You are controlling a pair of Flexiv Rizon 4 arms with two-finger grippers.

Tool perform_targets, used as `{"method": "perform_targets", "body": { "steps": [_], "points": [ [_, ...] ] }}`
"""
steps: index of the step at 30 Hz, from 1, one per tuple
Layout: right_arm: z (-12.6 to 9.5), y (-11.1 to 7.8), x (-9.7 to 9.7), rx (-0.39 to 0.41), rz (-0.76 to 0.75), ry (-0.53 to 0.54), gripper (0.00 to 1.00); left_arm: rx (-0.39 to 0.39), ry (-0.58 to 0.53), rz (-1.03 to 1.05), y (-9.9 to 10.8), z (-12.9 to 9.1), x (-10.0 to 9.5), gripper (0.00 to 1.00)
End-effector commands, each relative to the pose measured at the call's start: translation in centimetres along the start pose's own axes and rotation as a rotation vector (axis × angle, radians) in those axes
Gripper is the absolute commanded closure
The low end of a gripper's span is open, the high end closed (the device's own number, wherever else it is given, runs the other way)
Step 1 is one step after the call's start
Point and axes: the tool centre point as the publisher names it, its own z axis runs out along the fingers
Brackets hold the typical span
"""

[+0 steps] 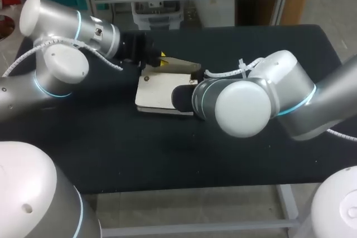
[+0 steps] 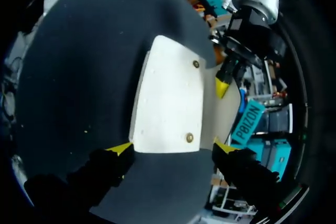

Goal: Pick up the bag, open it, inspect its contents, close it, and place it on the opposite side

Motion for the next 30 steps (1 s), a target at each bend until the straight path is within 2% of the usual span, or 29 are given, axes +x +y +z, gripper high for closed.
{"method": "perform_targets", "body": {
  "steps": [1,2,3,5,7,8,20,30],
  "points": [
    [-1.4,-1.1,-0.5,-0.045,0.003,-0.042,0.19,-0.013,-0.038,-0.004,-1.4,-1.1,0.3,1.0],
    [-1.4,-1.2,-0.8,-0.051,0.009,-0.027,0.38,-0.013,-0.042,-0.006,-1.7,-1.3,0.2,1.0],
    [-1.5,-1.3,-1.0,-0.051,0.012,-0.021,0.52,-0.013,-0.044,-0.007,-1.9,-1.5,0.2,1.0],
    [-1.5,-1.5,-1.4,-0.058,0.012,-0.005,0.62,-0.012,-0.051,-0.006,-2.2,-1.7,0.2,1.0],
    [-1.5,-1.8,-1.8,-0.066,0.017,0.011,0.91,-0.012,-0.053,-0.003,-2.5,-1.9,0.2,1.0],
    [-1.5,-1.9,-1.9,-0.07,0.016,0.019,1.0,-0.013,-0.058,0.002,-2.7,-2.0,0.1,1.0],
    [-1.9,-2.4,-4.7,-0.099,-0.023,0.109,1.0,-0.002,-0.097,-0.004,-3.6,-3.0,-0.2,1.0],
    [-2.7,-1.6,-6.8,-0.098,-0.103,0.12,1.0,-0.002,-0.097,-0.004,-3.6,-3.0,-0.2,1.0]
  ]
}}
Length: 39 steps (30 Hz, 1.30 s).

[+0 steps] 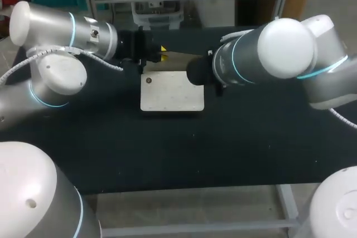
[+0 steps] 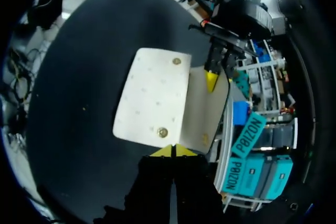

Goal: Pick up the bag, open it, inspect its contents, close it, and place it on the opposite side

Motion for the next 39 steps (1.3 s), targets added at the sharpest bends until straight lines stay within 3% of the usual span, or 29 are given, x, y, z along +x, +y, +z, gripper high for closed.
{"method": "perform_targets", "body": {
  "steps": [1,4,9,25,31,39],
  "points": [
    [-0.5,0.6,-1.3,0.011,-0.018,0.021,1.0,0.019,-0.025,-0.021,-0.4,-0.3,-0.2,1.0],
    [-0.3,1.2,-2.0,0.015,-0.04,0.022,1.0,0.039,-0.072,-0.045,-1.5,-1.0,-0.6,1.0],
    [0.6,1.7,-2.8,0.018,-0.055,0.015,1.0,0.006,-0.117,-0.094,-2.6,-2.2,-1.2,1.0],
    [5.3,1.5,-4.4,0.01,-0.092,-0.02,1.0,0.002,-0.088,-0.154,-3.6,-3.1,-1.8,1.0],
    [6.7,1.4,-4.0,0.021,-0.094,0.01,1.0,0.012,-0.083,-0.173,-3.8,-3.1,-1.9,1.0],
    [6.4,2.1,-2.6,0.006,-0.108,0.021,1.0,0.015,-0.111,-0.23,-3.7,-3.2,-2.4,1.0]
  ]
}}
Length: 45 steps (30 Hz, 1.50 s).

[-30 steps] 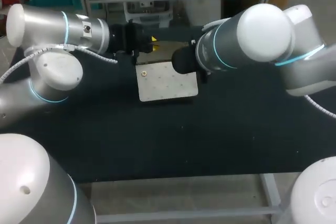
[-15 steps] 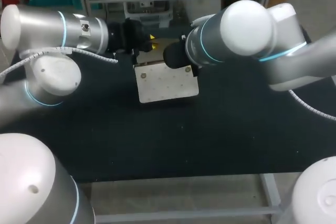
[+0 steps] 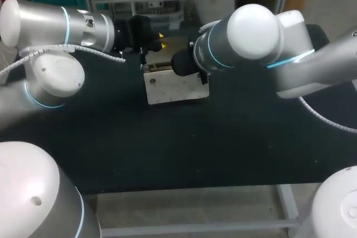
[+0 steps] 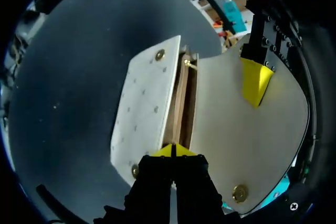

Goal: Pick up the bag, open it, inspect its contents, close it, and place it on the opposite side

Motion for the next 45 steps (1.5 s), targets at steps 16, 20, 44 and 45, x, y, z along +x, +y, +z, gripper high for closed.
{"method": "perform_targets", "body": {
  "steps": [16,20,44,45],
  "points": [
    [-1.0,-0.2,1.1,0.029,0.027,-0.056,1.0,0.008,-0.001,0.008,-0.4,-0.4,0.6,1.0],
    [-1.5,-0.6,-0.1,0.042,0.038,-0.106,1.0,0.004,0.003,0.01,-0.3,-0.3,0.7,1.0],
    [2.1,-0.3,1.1,0.008,0.044,-0.004,1.0,0.036,-0.01,-0.015,-0.4,-0.4,0.5,1.0],
    [2.2,-0.4,1.2,0.007,0.049,0.007,1.0,0.038,-0.009,-0.016,-0.4,-0.4,0.5,1.0]
  ]
}}
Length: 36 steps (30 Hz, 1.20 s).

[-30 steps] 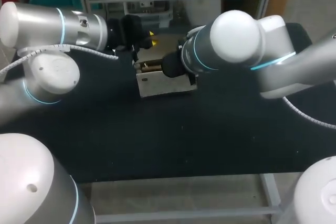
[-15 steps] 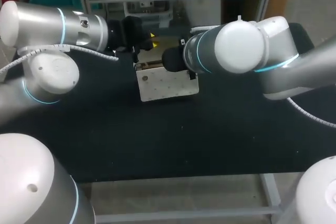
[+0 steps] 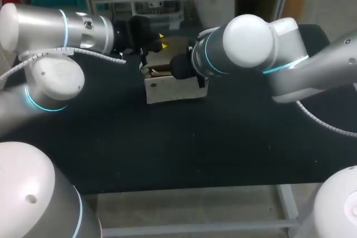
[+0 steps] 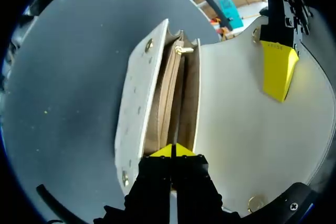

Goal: Pick up the bag, open it, inspect its contents, close it, and place it on the opposite side

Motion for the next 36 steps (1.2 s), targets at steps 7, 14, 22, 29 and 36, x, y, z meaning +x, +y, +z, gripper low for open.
{"method": "perform_targets", "body": {
  "steps": [7,14,22,29,36],
  "points": [
    [1.0,-0.4,1.3,-0.009,0.041,0.103,1.0,0.03,-0.002,0.013,-0.2,-0.9,0.6,1.0],
    [2.4,-0.5,1.9,-0.04,0.036,0.249,1.0,0.042,0.004,0.03,-0.2,-1.0,1.1,1.0],
    [3.6,-0.4,2.3,-0.051,0.021,0.335,0.0,0.046,0.01,0.048,-0.2,-1.0,1.4,1.0],
    [3.8,-0.3,2.4,-0.056,0.012,0.352,0.0,0.051,0.015,0.072,0.1,-0.9,1.4,1.0],
    [3.8,-0.3,2.5,-0.054,0.01,0.357,0.0,0.05,0.014,0.081,0.2,-0.8,1.3,1.0]
  ]
}}
